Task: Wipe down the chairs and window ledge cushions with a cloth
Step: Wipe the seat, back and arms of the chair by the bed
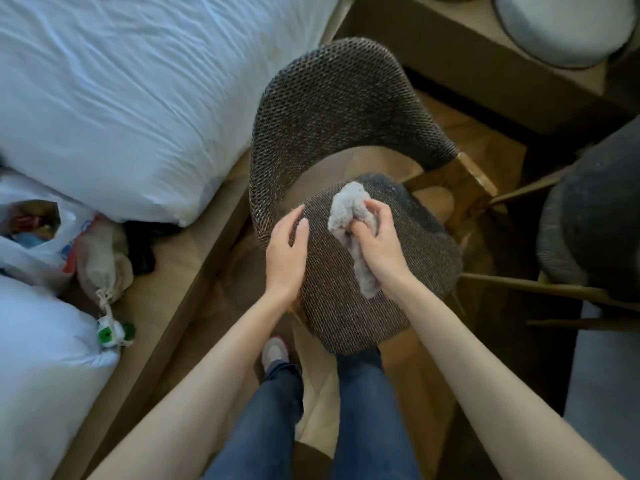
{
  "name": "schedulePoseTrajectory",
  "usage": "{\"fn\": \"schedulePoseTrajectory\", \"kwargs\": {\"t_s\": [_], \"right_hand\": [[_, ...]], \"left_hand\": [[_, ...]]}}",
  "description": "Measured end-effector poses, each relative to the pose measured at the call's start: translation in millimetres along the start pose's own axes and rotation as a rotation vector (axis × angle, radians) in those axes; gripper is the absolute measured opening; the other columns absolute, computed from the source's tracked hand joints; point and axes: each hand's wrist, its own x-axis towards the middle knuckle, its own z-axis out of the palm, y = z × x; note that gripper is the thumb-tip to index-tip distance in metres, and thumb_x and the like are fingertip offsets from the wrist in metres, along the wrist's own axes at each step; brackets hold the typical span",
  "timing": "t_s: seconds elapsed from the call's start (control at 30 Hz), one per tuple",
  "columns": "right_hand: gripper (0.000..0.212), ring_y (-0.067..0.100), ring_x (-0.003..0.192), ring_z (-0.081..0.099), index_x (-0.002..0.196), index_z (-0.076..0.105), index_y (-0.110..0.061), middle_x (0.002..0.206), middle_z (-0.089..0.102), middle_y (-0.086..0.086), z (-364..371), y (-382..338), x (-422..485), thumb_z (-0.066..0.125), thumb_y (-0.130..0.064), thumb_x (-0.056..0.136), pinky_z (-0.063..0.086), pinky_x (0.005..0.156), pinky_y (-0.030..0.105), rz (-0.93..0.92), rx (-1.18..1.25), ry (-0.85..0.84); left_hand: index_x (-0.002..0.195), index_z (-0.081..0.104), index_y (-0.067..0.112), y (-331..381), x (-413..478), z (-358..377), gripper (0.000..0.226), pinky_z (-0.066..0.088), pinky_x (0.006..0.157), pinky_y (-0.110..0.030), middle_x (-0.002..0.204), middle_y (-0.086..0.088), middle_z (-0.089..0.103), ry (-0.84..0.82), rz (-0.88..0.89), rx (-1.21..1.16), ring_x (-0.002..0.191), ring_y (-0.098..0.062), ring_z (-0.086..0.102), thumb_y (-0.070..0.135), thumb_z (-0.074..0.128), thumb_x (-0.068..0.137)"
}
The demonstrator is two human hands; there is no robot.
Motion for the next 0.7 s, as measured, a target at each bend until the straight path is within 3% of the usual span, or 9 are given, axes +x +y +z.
{"fn": "schedulePoseTrajectory", "kwargs": {"t_s": [0.07,0.13,0.2,0.27,0.33,0.43,0.57,0.63,0.7], "right_hand": [[0.043,-0.005,0.101,0.054,0.118,0.041,-0.029,0.115,0.051,-0.01,-21,-14,2,0.063,-0.01,0.086,0.042,0.08,0.005,-0.148,-0.183,0.012],[0.054,0.012,0.105,0.057,0.118,0.038,-0.028,0.117,0.052,-0.001,-44,-22,8,0.069,-0.006,0.08,0.05,0.082,0.02,-0.246,-0.33,0.02],[0.059,0.018,0.107,0.056,0.121,0.036,-0.021,0.118,0.052,0.005,-66,-26,16,0.075,-0.01,0.078,0.054,0.081,0.03,-0.321,-0.45,0.013],[0.063,0.018,0.107,0.054,0.12,0.033,-0.019,0.117,0.05,0.006,-90,-27,29,0.079,-0.022,0.077,0.054,0.08,0.031,-0.355,-0.494,-0.003],[0.07,0.017,0.11,0.053,0.12,0.032,-0.02,0.118,0.051,0.004,-114,-27,45,0.082,-0.033,0.073,0.053,0.082,0.027,-0.363,-0.496,-0.044],[0.083,0.007,0.115,0.05,0.125,0.033,-0.022,0.121,0.048,-0.005,-160,-25,77,0.087,-0.036,0.064,0.047,0.087,0.018,-0.314,-0.481,-0.158],[0.062,-0.006,0.103,0.052,0.115,0.044,-0.024,0.111,0.052,-0.014,-237,-21,119,0.084,-0.018,0.069,0.045,0.082,0.01,-0.218,-0.479,-0.273],[0.041,-0.01,0.097,0.053,0.105,0.052,-0.024,0.101,0.054,-0.021,-270,-22,138,0.077,-0.011,0.075,0.051,0.085,0.021,-0.241,-0.52,-0.277],[0.027,-0.003,0.094,0.057,0.098,0.059,-0.02,0.097,0.059,-0.017,-295,-24,157,0.071,-0.005,0.079,0.054,0.086,0.031,-0.278,-0.516,-0.258]], "left_hand": [[0.133,0.052,0.025,29,-2,14,0.036,0.036,0.101,-0.016,0.134,0.008,0.051,-0.104,0.056,-0.073,0.123,-0.001,0.044,0.032,0.049,0.098],[0.131,0.054,0.025,53,0,30,0.039,0.046,0.098,-0.027,0.129,0.009,0.053,-0.218,0.046,-0.191,0.121,-0.005,0.05,0.038,0.053,0.095],[0.133,0.051,0.027,71,5,48,0.049,0.054,0.082,-0.023,0.122,0.01,0.059,-0.33,-0.082,-0.341,0.109,-0.003,0.06,0.046,0.057,0.089],[0.133,0.05,0.026,79,13,68,0.05,0.054,0.072,-0.018,0.116,0.006,0.064,-0.352,-0.145,-0.344,0.101,-0.004,0.064,0.036,0.066,0.087],[0.125,0.054,0.025,82,21,92,0.04,0.054,0.073,-0.018,0.113,0.001,0.067,-0.327,-0.132,-0.301,0.1,-0.008,0.065,0.024,0.067,0.087],[0.12,0.057,0.022,91,30,134,0.032,0.053,0.071,-0.015,0.112,0.0,0.066,-0.225,-0.137,-0.278,0.097,-0.006,0.064,0.019,0.065,0.089],[0.113,0.056,0.023,109,38,194,0.023,0.054,0.077,-0.018,0.109,0.002,0.065,-0.102,-0.199,-0.274,0.097,-0.005,0.064,0.02,0.062,0.092],[0.11,0.056,0.023,119,41,224,0.018,0.053,0.073,-0.014,0.105,0.003,0.066,-0.042,-0.22,-0.269,0.095,-0.007,0.063,0.021,0.061,0.092],[0.109,0.057,0.022,128,49,251,0.018,0.051,0.071,-0.011,0.104,0.003,0.065,0.031,-0.217,-0.274,0.094,-0.007,0.062,0.021,0.062,0.092]]}}
